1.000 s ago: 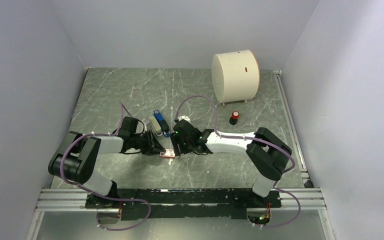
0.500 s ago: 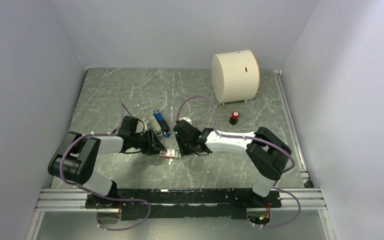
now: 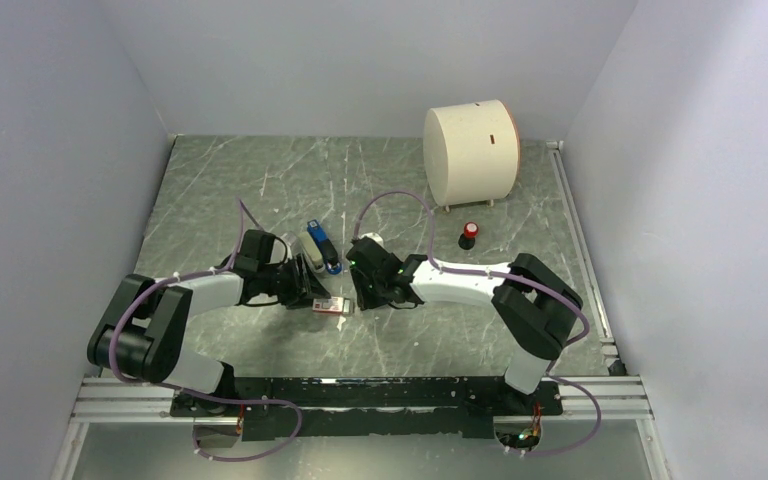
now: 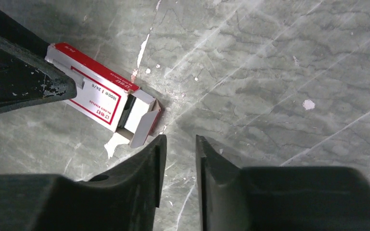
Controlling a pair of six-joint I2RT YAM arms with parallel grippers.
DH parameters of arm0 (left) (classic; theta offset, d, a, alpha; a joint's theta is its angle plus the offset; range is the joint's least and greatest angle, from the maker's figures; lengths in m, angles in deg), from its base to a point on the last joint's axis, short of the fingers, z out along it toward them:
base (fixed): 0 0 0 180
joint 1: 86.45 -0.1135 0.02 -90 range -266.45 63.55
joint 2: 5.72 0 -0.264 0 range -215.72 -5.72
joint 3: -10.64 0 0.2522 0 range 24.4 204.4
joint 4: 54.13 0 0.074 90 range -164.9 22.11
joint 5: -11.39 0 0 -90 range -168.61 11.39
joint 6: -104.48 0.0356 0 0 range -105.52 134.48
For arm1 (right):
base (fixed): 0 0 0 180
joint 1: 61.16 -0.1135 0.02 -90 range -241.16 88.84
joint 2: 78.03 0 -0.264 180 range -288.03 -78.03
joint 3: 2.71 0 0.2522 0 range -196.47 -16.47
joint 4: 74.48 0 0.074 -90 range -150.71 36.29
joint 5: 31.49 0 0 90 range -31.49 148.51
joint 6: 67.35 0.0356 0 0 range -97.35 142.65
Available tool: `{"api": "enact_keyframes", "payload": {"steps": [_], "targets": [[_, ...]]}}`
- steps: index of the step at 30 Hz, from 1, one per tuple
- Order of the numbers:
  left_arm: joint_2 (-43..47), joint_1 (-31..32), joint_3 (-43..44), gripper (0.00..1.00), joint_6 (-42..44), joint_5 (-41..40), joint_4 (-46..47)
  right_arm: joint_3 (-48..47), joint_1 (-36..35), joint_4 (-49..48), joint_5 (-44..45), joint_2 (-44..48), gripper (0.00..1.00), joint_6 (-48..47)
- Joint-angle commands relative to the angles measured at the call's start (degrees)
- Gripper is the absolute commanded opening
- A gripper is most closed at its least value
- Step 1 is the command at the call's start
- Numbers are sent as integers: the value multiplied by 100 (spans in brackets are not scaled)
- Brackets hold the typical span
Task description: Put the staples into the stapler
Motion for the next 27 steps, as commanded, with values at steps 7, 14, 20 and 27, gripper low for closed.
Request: {"api": "enact_keyframes", "payload": {"steps": [7,14,20,27], "targets": [[-3,24,-184,52,97,-264,9,76,30,-478,-509,-25,48,200],[-39,22,-236,50,91,-278,61,-67,37,-632,-763,-190,58,215],[-62,22,-266,47,68,-282,79,-80,33,-476,-585,-286,34,253],[-102,22,-130,38,258,-356,-120,-99,31,-331,-300,-284,19,286]]}}
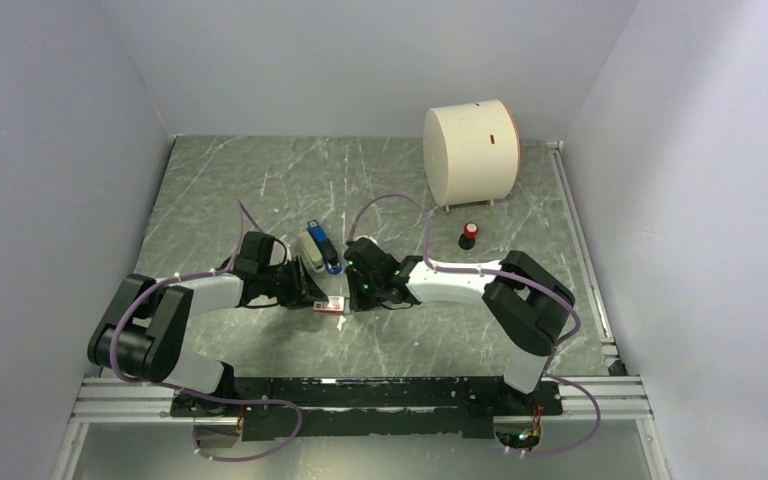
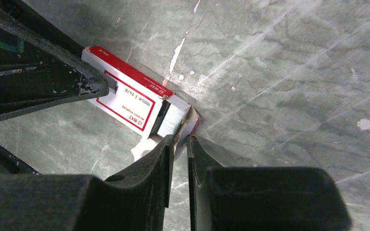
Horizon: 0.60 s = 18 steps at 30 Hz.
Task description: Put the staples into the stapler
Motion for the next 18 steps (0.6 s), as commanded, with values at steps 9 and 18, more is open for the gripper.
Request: {"api": "enact_keyframes", "payload": {"steps": [9,18], "targets": [[-105,21,28,32,283,-335,-287,-113,88,516,889,-36,10,136],[-117,21,59,31,322,-389,-452,-1,262,634,1080,61,7,110]]}}
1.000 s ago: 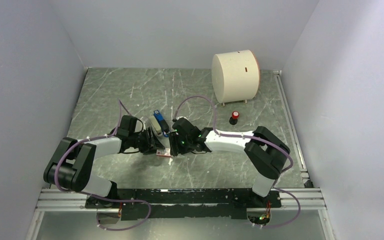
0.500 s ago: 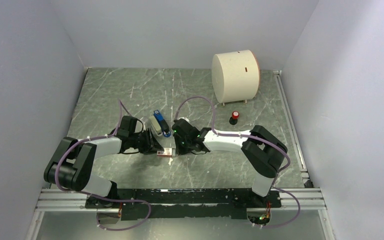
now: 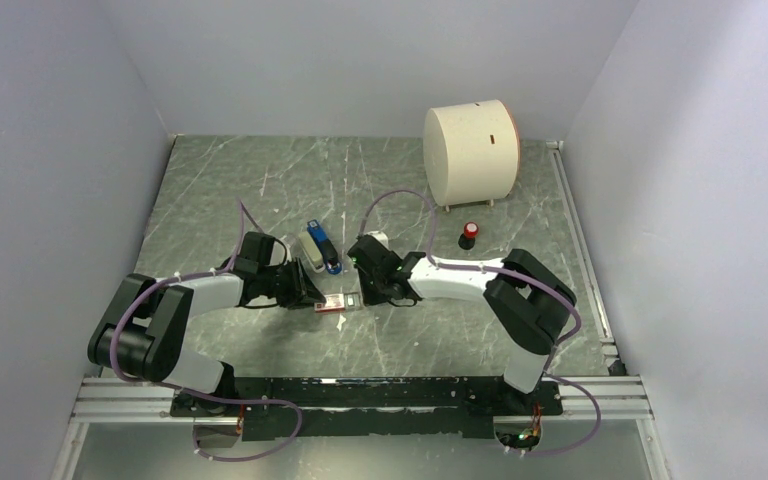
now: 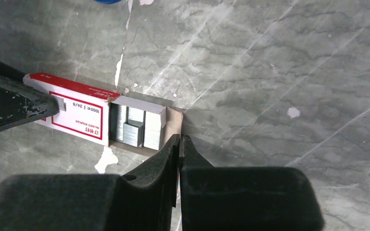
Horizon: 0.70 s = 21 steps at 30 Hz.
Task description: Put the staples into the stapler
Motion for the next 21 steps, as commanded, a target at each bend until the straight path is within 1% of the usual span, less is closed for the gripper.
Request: {"api": "enact_keyframes", "payload": {"steps": [1,3,8,17,18,21], "targets": [[-107,23,52,31,212,-322,-343,66,144,239,366,81,7,-27],[-107,21,95,32,215,-329,-387,101,205,280,431,122,7,-93],[20,20,229,44,213,-617,-584,250,404,325,607,264,15,-331],[115,21,357,50,129,-990,-768,527,805,464,926,554,17,-433],[143,21,375,52,128,-1054,-808,545,842,481,981,585,19,-431],[259,21,448,58,151,-1303,-1033,594,866,523,1099,773,34,-462]]}}
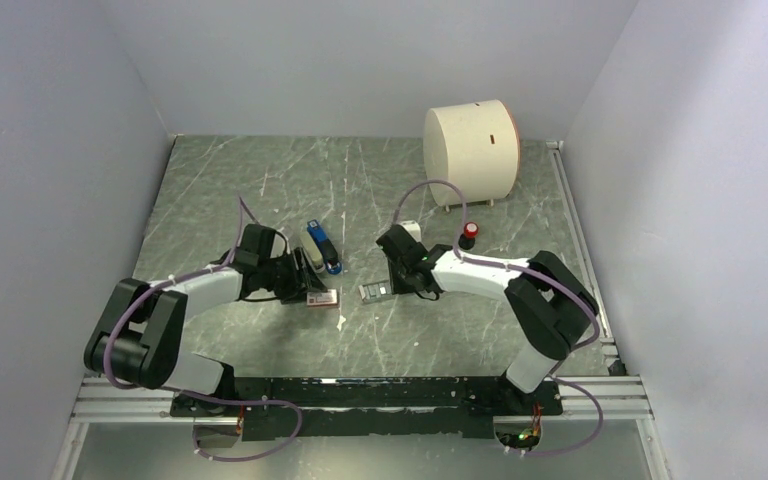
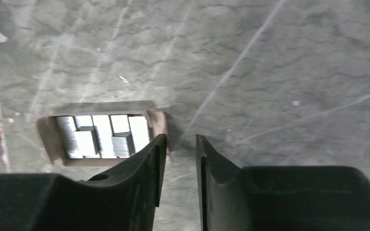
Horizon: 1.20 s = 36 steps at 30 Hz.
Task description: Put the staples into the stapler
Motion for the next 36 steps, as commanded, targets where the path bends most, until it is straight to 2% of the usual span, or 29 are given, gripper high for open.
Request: {"api": "enact_keyframes", "payload": {"steps": [1,3,6,12,17,21,24,30,36], "targets": [[159,17,115,61,154,-919,-600,124,76,209,363,339,39,-111],[299,17,153,66,179,-1131,-766,142,71,194,278,521,44,-159],[600,17,213,73,232,-1431,-1015,136,70,250,193,782,45,-106],[1259,17,400,78,323,-2030,-1615,302,-41,279,-83,1022,46,-77],[1761,25,359,76,363,-2077,-1943,296,-382,576,-130,979,46,122],[2029,70,148,70,250,-1869,-1939,100,-755,786,0,597,45,169],[2161,208,35,68,126,-2038,-2034,-45,-915,848,107,305,47,308],[2243,522,63,64,-24,-2562,-2285,-290,-1031,843,306,-167,51,477],[2050,781,100,64,-223,-2713,-2247,-514,-1032,652,604,-719,56,647]]}}
